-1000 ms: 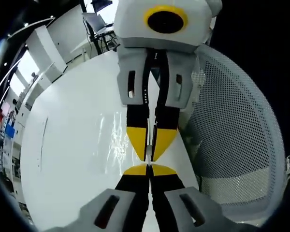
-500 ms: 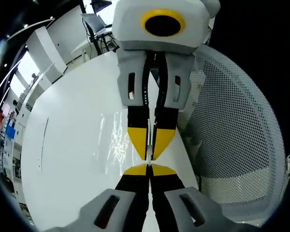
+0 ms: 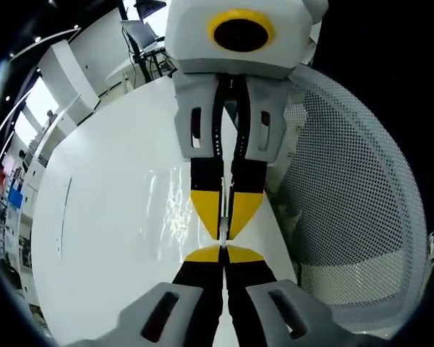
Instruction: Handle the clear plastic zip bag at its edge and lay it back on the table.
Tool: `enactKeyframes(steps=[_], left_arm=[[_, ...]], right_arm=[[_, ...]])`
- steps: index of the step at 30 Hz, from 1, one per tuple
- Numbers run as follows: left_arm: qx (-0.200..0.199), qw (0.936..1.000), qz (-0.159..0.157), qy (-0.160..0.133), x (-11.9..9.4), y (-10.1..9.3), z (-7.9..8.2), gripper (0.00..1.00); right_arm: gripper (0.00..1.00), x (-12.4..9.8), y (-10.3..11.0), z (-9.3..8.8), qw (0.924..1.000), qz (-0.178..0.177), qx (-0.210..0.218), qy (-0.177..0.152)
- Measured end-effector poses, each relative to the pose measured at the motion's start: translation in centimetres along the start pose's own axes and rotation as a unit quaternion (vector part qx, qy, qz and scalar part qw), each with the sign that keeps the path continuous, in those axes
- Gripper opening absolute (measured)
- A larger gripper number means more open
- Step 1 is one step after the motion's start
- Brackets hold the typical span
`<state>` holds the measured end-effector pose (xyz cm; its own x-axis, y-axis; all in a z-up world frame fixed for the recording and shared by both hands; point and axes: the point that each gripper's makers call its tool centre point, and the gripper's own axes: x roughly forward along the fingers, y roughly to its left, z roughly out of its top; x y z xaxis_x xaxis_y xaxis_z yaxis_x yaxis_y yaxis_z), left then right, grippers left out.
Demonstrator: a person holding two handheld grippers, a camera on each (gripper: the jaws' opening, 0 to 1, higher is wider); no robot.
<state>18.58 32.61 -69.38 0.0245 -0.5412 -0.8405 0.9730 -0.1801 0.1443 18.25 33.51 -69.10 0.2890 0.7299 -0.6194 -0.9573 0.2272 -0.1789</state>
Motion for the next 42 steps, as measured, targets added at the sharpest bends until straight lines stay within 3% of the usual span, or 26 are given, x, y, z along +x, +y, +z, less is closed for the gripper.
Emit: enactKeyframes(steps=[42], left_arm=[[-0.018, 0.9998, 0.002, 0.005, -0.41, -0.14, -0.53, 0.0]], right_arm=[[0.0, -0.34, -0.07, -0.25, 0.9999, 0.005, -0.001, 0.011]])
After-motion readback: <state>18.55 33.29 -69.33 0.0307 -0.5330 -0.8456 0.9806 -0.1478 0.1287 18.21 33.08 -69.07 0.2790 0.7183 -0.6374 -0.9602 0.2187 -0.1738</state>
